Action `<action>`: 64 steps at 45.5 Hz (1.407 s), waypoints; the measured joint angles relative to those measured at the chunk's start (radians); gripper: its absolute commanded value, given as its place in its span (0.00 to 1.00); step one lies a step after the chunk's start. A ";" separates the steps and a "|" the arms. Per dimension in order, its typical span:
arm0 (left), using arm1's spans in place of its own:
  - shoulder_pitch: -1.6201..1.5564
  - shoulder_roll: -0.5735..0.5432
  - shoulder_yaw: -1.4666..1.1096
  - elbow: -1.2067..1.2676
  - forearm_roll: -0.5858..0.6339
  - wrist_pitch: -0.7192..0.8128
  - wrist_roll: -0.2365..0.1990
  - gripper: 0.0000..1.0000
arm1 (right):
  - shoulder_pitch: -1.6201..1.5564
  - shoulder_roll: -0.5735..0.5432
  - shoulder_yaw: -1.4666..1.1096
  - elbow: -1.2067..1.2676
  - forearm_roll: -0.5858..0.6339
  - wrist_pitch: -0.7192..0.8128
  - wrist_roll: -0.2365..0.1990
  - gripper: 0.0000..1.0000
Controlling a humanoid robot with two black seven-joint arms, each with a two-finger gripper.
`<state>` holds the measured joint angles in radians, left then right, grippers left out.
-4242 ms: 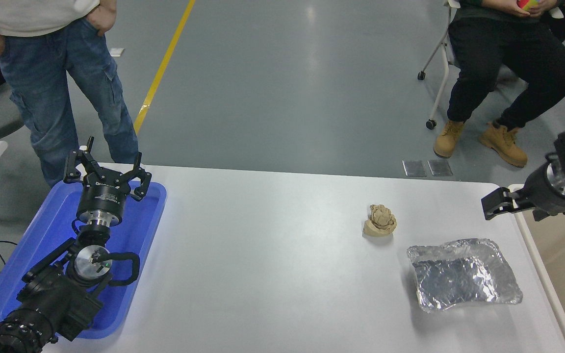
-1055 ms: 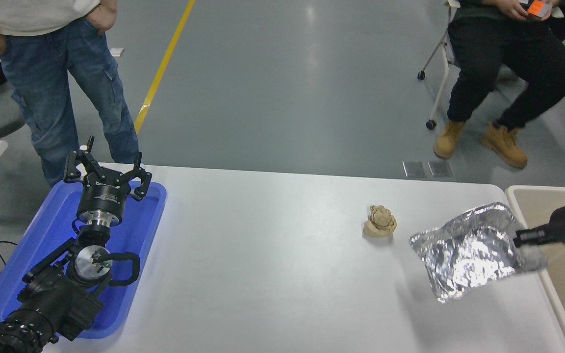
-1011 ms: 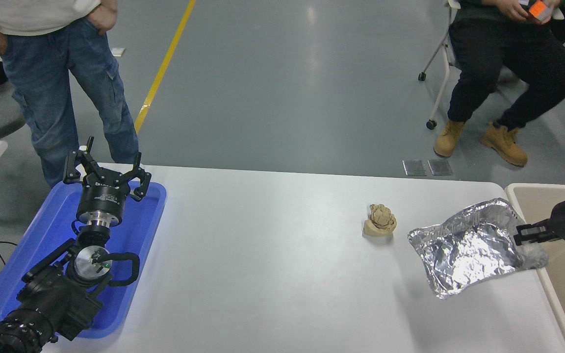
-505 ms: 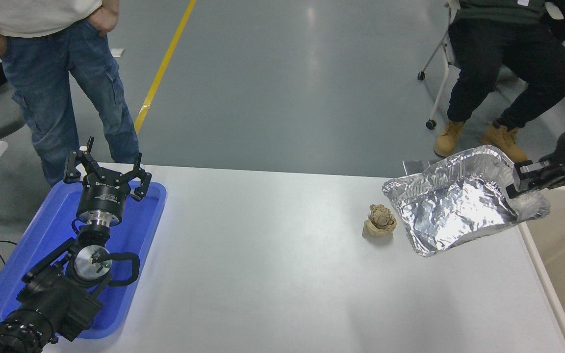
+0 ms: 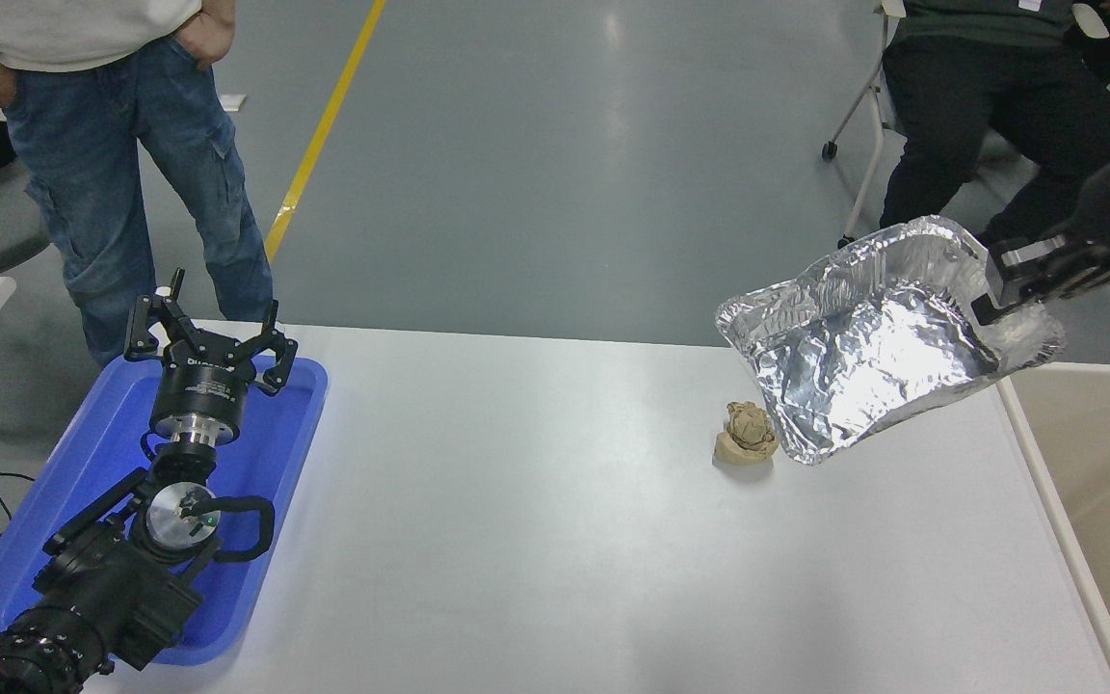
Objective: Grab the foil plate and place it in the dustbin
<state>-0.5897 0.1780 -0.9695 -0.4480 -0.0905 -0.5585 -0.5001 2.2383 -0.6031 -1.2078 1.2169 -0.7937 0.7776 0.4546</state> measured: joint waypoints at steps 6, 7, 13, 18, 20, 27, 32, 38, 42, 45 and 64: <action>0.000 0.000 0.000 0.000 0.000 0.000 0.000 1.00 | -0.004 0.003 0.000 -0.019 0.002 0.004 0.000 0.00; 0.000 0.000 0.000 0.000 0.000 0.000 0.000 1.00 | -0.009 0.003 0.000 -0.027 0.002 0.004 -0.001 0.00; 0.000 0.000 0.000 0.000 0.000 0.000 0.000 1.00 | -0.047 -0.007 0.002 -0.098 0.005 0.006 -0.001 0.00; 0.000 0.000 0.000 0.000 0.000 0.000 0.000 1.00 | -0.098 -0.027 0.014 -0.174 0.021 0.007 0.000 0.00; 0.000 0.000 0.000 0.000 0.000 0.000 0.000 1.00 | -0.137 -0.036 0.023 -0.225 0.034 0.007 0.001 0.00; 0.000 0.000 0.000 0.000 0.000 0.000 0.000 1.00 | -0.270 -0.054 0.047 -0.389 0.075 0.008 -0.001 0.00; 0.000 0.000 0.000 0.000 0.000 0.000 0.000 1.00 | -0.397 -0.061 0.069 -0.541 0.134 0.008 -0.003 0.00; 0.000 0.000 0.000 0.000 0.000 0.000 0.000 1.00 | -0.573 -0.062 0.086 -0.743 0.232 0.008 -0.007 0.00; 0.000 0.000 0.000 0.000 0.000 0.000 0.000 1.00 | -0.682 -0.062 0.094 -0.862 0.290 0.006 -0.009 0.00; 0.000 0.000 0.000 0.000 0.000 0.000 0.000 1.00 | -0.760 -0.062 0.101 -0.940 0.329 -0.008 -0.011 0.00; 0.000 0.000 0.000 0.000 0.000 0.000 0.000 1.00 | -1.118 -0.070 0.184 -1.139 0.435 -0.314 -0.048 0.00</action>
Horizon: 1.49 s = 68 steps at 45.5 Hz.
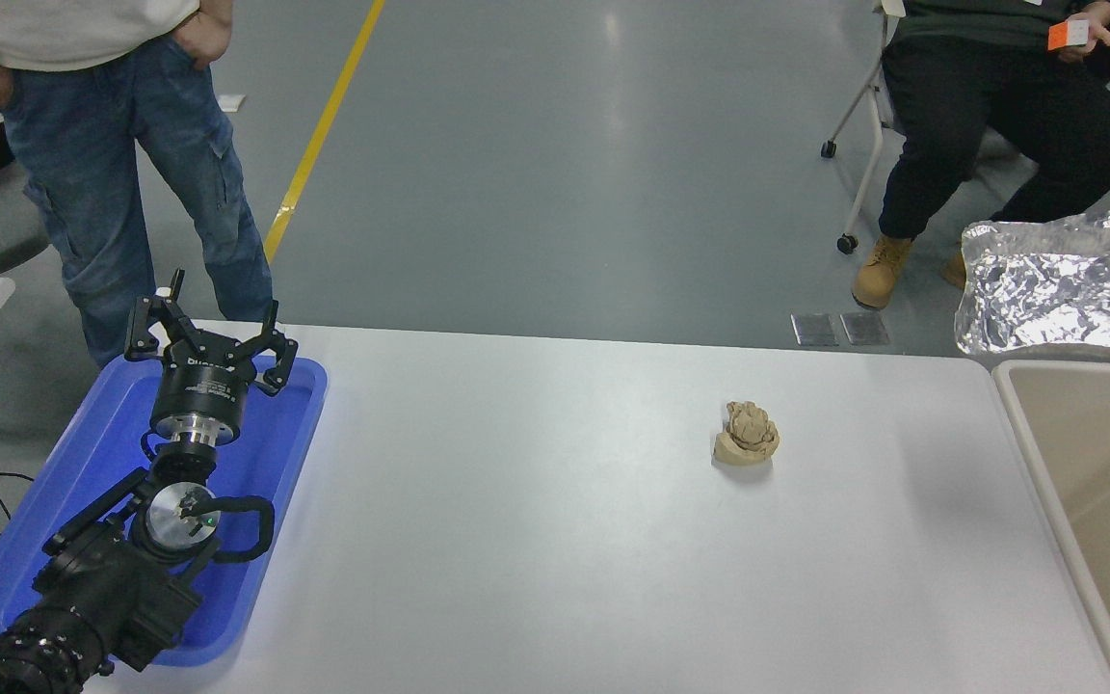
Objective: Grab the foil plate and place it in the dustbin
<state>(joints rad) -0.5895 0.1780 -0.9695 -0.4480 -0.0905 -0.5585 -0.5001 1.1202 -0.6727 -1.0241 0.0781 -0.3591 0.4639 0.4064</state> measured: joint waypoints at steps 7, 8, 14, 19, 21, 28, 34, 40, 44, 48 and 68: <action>0.000 0.000 0.000 0.000 0.000 0.000 0.000 1.00 | -0.099 -0.005 0.026 -0.018 0.010 -0.120 -0.010 0.00; 0.000 0.000 0.000 0.000 0.000 0.000 0.000 1.00 | -0.112 -0.006 0.032 -0.020 0.011 -0.133 -0.012 0.00; 0.000 0.000 0.000 0.000 0.000 0.000 0.000 1.00 | -0.190 -0.012 0.066 -0.030 0.015 -0.201 -0.048 0.00; 0.000 0.000 0.000 0.000 0.000 0.000 0.000 1.00 | -0.243 -0.022 0.094 -0.038 0.016 -0.232 -0.091 0.00; 0.000 0.000 0.000 0.000 0.000 0.000 0.000 1.00 | -0.265 -0.027 0.103 -0.041 0.017 -0.241 -0.111 0.00; -0.001 0.000 0.000 0.000 0.000 0.000 0.000 1.00 | -0.327 -0.040 0.121 -0.046 0.017 -0.259 -0.166 0.00; -0.001 0.000 0.000 0.000 0.000 0.000 0.000 1.00 | -0.370 -0.046 0.142 -0.049 0.019 -0.269 -0.199 0.00; -0.001 0.000 0.000 0.000 0.000 0.000 0.000 1.00 | -0.409 -0.045 0.186 -0.050 0.019 -0.283 -0.226 0.00; 0.000 0.000 0.000 0.000 0.000 0.000 0.000 1.00 | -0.435 -0.038 0.213 -0.051 0.020 -0.297 -0.255 0.00; 0.000 0.000 0.000 0.000 0.000 0.000 0.000 1.00 | -0.455 -0.033 0.230 -0.051 0.020 -0.310 -0.279 0.00; 0.000 0.000 0.000 0.000 0.000 0.000 0.000 1.00 | -0.508 -0.013 0.272 -0.052 0.035 -0.342 -0.320 0.75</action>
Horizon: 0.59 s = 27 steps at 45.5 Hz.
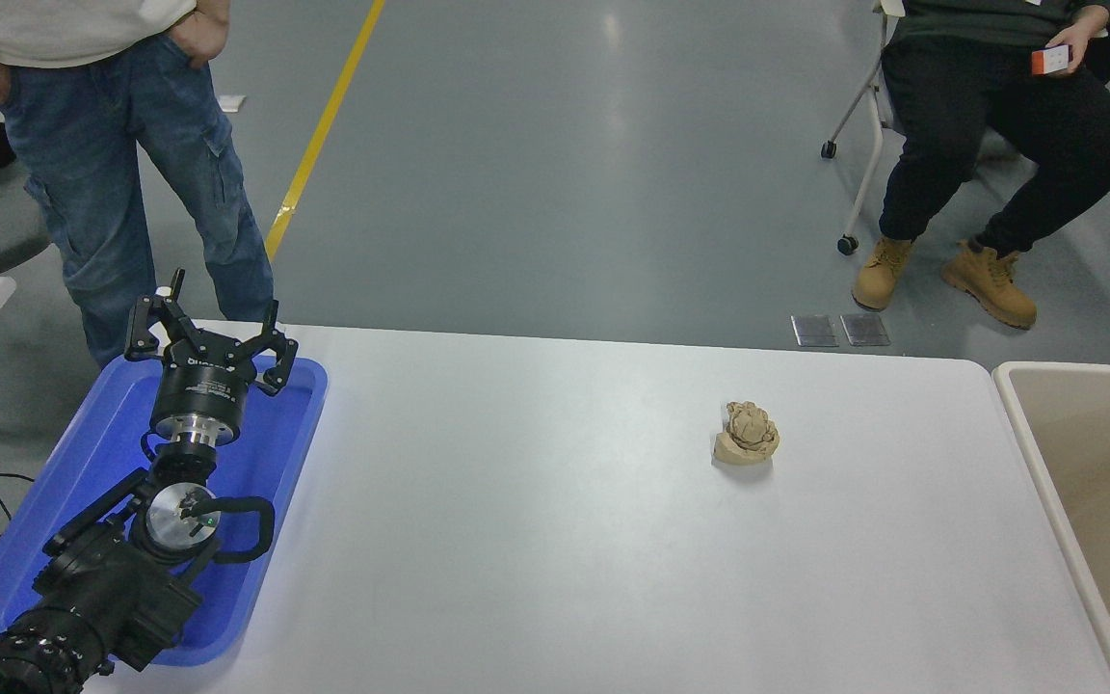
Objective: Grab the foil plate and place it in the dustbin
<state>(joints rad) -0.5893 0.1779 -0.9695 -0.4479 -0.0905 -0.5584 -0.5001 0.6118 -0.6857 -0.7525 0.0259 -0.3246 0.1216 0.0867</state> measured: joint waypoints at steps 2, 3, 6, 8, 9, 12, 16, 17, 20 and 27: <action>0.000 0.000 0.000 0.000 0.000 0.000 0.000 1.00 | -0.001 0.002 0.005 0.000 0.002 -0.008 -0.001 0.97; 0.000 0.000 0.000 0.000 0.000 0.000 0.000 1.00 | -0.002 0.004 0.009 0.000 0.003 -0.015 -0.001 0.99; 0.000 0.000 0.000 0.000 0.000 0.000 0.000 1.00 | -0.003 0.012 0.015 0.000 0.006 -0.038 -0.002 0.99; 0.000 0.000 0.000 0.000 0.000 0.000 0.000 1.00 | -0.003 0.017 0.017 0.000 0.007 -0.052 -0.002 0.99; 0.000 0.000 0.000 0.000 0.000 0.000 0.000 1.00 | -0.003 0.019 0.019 0.000 0.007 -0.061 -0.002 0.99; 0.000 0.000 0.000 0.000 0.000 0.000 0.000 1.00 | -0.002 0.027 0.022 0.000 0.008 -0.084 -0.002 0.99; 0.000 0.000 0.000 0.000 0.000 0.000 0.000 1.00 | 0.007 0.043 0.026 0.000 0.009 -0.112 -0.002 1.00; -0.001 0.000 0.000 0.000 0.000 0.000 0.000 1.00 | 0.008 0.045 0.026 0.000 0.009 -0.114 -0.002 1.00; -0.001 0.000 0.000 0.000 0.000 0.000 0.000 1.00 | 0.025 0.055 0.026 0.000 0.009 -0.122 -0.002 1.00; -0.001 0.000 0.000 0.000 0.000 0.000 0.000 1.00 | 0.087 0.073 0.023 0.007 0.010 -0.133 -0.002 1.00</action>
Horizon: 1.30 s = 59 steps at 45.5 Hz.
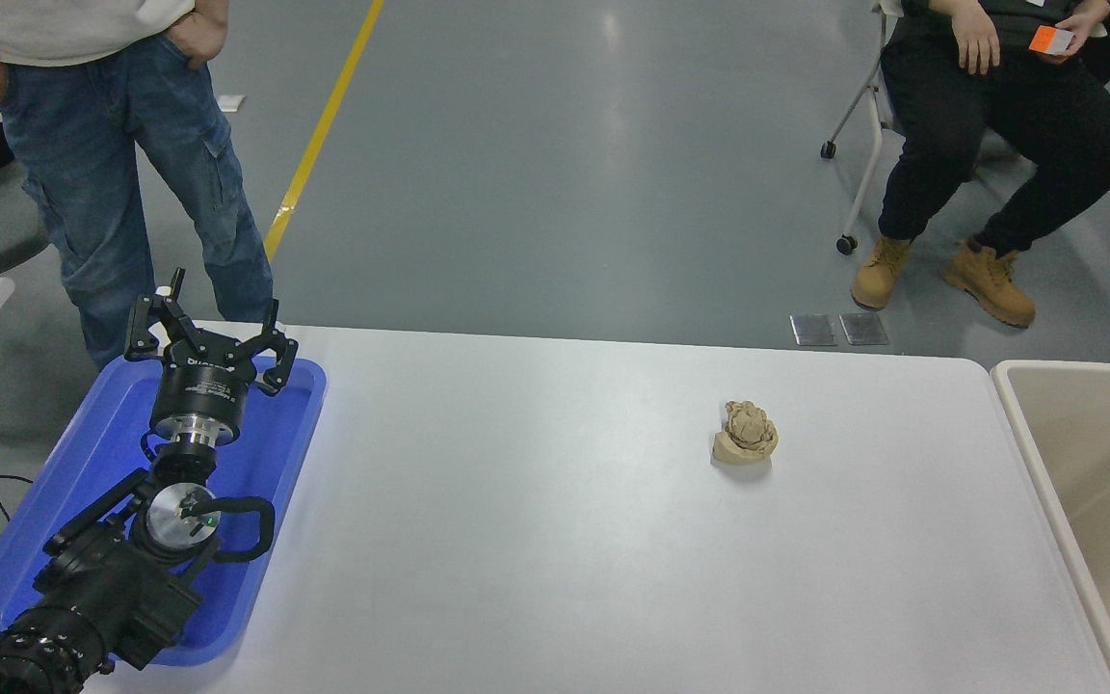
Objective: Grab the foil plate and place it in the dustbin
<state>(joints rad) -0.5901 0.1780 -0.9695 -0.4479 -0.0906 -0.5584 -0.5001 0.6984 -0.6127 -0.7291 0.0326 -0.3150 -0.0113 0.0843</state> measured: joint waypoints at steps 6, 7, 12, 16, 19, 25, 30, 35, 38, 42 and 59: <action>0.000 0.000 0.000 0.000 0.000 0.000 0.000 1.00 | 0.072 0.019 -0.004 0.015 -0.002 -0.002 0.000 1.00; 0.000 0.000 0.000 0.000 0.000 0.000 0.000 1.00 | 0.089 0.025 -0.005 0.021 -0.003 -0.002 0.000 1.00; 0.000 0.000 0.000 0.000 0.000 0.000 0.000 1.00 | 0.163 0.045 -0.008 0.044 -0.010 -0.001 0.000 1.00; 0.000 0.000 0.000 0.000 0.000 0.000 0.000 1.00 | 0.240 0.063 -0.035 0.076 -0.013 0.001 0.000 1.00; 0.000 0.000 0.000 0.000 0.000 0.000 0.000 1.00 | 0.293 0.075 -0.067 0.102 -0.014 0.001 0.000 1.00; 0.000 0.000 0.000 0.000 0.000 0.000 0.000 1.00 | 0.423 0.104 -0.150 0.174 -0.015 0.002 0.000 1.00; -0.001 0.000 0.000 0.000 0.000 0.000 0.000 1.00 | 0.527 0.143 -0.206 0.232 -0.015 0.002 0.000 1.00; -0.001 0.000 0.000 0.000 0.000 0.000 0.000 1.00 | 0.618 0.192 -0.256 0.281 -0.015 0.003 0.000 1.00; -0.001 0.000 0.000 0.000 0.000 0.000 0.000 1.00 | 0.671 0.227 -0.285 0.313 -0.014 0.011 -0.001 1.00; -0.001 0.000 0.000 0.000 0.000 0.000 0.000 1.00 | 0.746 0.279 -0.322 0.363 -0.012 0.034 -0.001 1.00; 0.000 0.000 0.000 0.000 0.000 0.000 0.000 1.00 | 1.069 0.418 -0.387 0.656 -0.007 0.281 -0.001 1.00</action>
<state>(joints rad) -0.5905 0.1781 -0.9695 -0.4478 -0.0904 -0.5583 -0.5000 1.7676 -0.1945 -1.1165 0.6890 -0.3224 0.2698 0.0830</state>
